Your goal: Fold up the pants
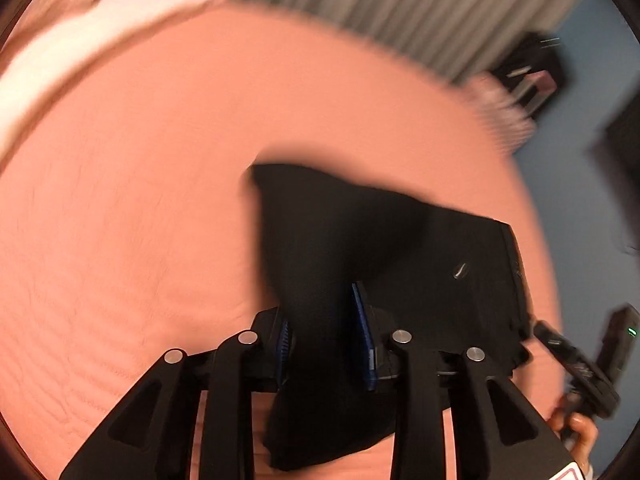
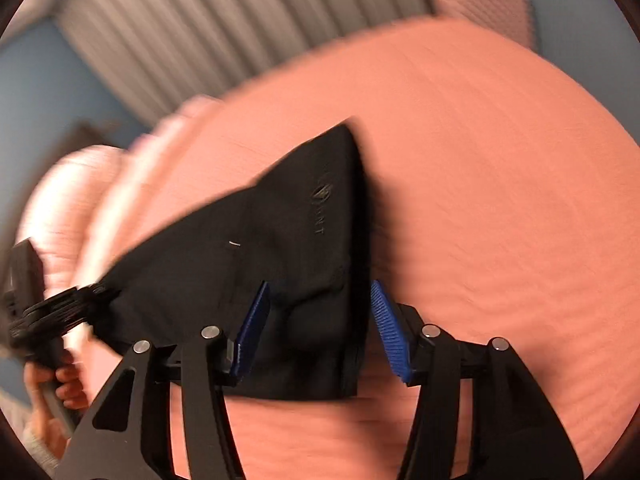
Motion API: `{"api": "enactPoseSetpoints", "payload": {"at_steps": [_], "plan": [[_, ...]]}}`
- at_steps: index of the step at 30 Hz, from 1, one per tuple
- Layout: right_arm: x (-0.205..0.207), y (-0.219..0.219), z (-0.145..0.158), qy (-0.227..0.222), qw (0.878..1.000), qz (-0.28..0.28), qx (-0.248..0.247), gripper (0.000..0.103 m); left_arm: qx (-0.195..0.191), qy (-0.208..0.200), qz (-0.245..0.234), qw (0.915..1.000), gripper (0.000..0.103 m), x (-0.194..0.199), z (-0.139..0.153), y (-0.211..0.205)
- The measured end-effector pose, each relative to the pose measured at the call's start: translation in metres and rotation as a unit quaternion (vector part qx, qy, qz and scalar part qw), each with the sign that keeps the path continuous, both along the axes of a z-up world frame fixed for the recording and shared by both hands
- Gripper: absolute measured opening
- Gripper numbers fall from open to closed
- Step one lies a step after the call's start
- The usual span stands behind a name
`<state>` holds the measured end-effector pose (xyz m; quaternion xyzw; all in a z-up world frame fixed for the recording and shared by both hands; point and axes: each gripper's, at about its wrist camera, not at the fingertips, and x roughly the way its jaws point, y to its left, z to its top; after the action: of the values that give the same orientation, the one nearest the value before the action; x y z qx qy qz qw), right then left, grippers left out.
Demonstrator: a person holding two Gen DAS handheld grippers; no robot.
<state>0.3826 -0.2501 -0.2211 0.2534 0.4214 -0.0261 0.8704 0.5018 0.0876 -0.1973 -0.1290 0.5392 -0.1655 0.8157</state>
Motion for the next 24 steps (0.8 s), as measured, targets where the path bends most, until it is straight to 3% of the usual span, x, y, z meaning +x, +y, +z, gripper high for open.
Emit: {"api": "enactPoseSetpoints", "payload": {"at_steps": [1, 4, 7, 9, 10, 11, 12, 13, 14, 15, 16, 19, 22, 23, 24], "plan": [[-0.017, -0.008, -0.008, -0.006, 1.0, -0.019, 0.008, 0.052, 0.005, 0.008, 0.014, 0.9999, 0.03, -0.005, -0.011, 0.011], [-0.056, -0.009, 0.005, -0.057, 0.998, -0.015, -0.027, 0.052, 0.027, -0.04, 0.032, 0.9983, 0.03, -0.032, -0.007, 0.033], [-0.047, 0.022, 0.038, -0.092, 0.992, 0.04, -0.075, 0.049, 0.06, -0.09, 0.04, 0.9934, 0.028, -0.047, 0.024, 0.027], [-0.023, 0.049, 0.055, -0.105, 0.987, 0.079, -0.091, 0.049, 0.046, -0.096, 0.022, 0.994, 0.039, -0.044, 0.042, 0.004], [-0.004, 0.066, 0.056, -0.099, 0.984, 0.104, -0.107, 0.048, 0.039, -0.097, 0.002, 0.9946, 0.046, -0.044, 0.048, -0.013], [0.013, 0.078, 0.05, -0.081, 0.982, 0.121, -0.123, 0.047, 0.041, -0.098, -0.015, 0.9942, 0.062, -0.04, 0.052, -0.031], [0.025, 0.085, 0.035, -0.055, 0.981, 0.135, -0.132, 0.046, 0.064, -0.094, -0.036, 0.9929, 0.072, -0.041, 0.046, -0.051], [0.035, 0.086, 0.013, -0.008, 0.98, 0.144, -0.137, 0.045, 0.087, -0.086, -0.05, 0.9912, 0.072, -0.044, 0.037, -0.055], [0.036, 0.082, -0.009, 0.031, 0.978, 0.145, -0.143, 0.033, 0.121, -0.067, -0.067, 0.9881, 0.072, -0.044, 0.02, -0.065], [0.026, 0.076, -0.02, 0.032, 0.979, 0.143, -0.14, 0.023, 0.144, -0.048, -0.076, 0.9856, 0.074, -0.045, 0.007, -0.065], [0.006, 0.065, -0.019, 0.006, 0.985, 0.134, -0.112, 0.022, 0.145, -0.034, -0.084, 0.9853, 0.076, -0.049, -0.011, -0.059], [-0.016, 0.057, -0.002, 0.001, 0.987, 0.134, -0.089, 0.021, 0.109, -0.055, -0.073, 0.9898, 0.073, -0.066, -0.002, -0.032], [-0.028, 0.038, 0.024, -0.045, 0.991, 0.113, -0.054, 0.028, 0.084, -0.072, -0.023, 0.9936, 0.073, -0.074, 0.016, 0.003], [-0.032, 0.026, 0.025, -0.057, 0.993, 0.101, -0.031, 0.04, 0.069, -0.062, -0.007, 0.9957, 0.074, -0.073, 0.018, 0.017], [-0.038, 0.014, 0.019, -0.062, 0.994, 0.085, -0.009, 0.061, 0.054, -0.052, 0.003, 0.9971, 0.077, -0.07, 0.016, 0.027]]}}
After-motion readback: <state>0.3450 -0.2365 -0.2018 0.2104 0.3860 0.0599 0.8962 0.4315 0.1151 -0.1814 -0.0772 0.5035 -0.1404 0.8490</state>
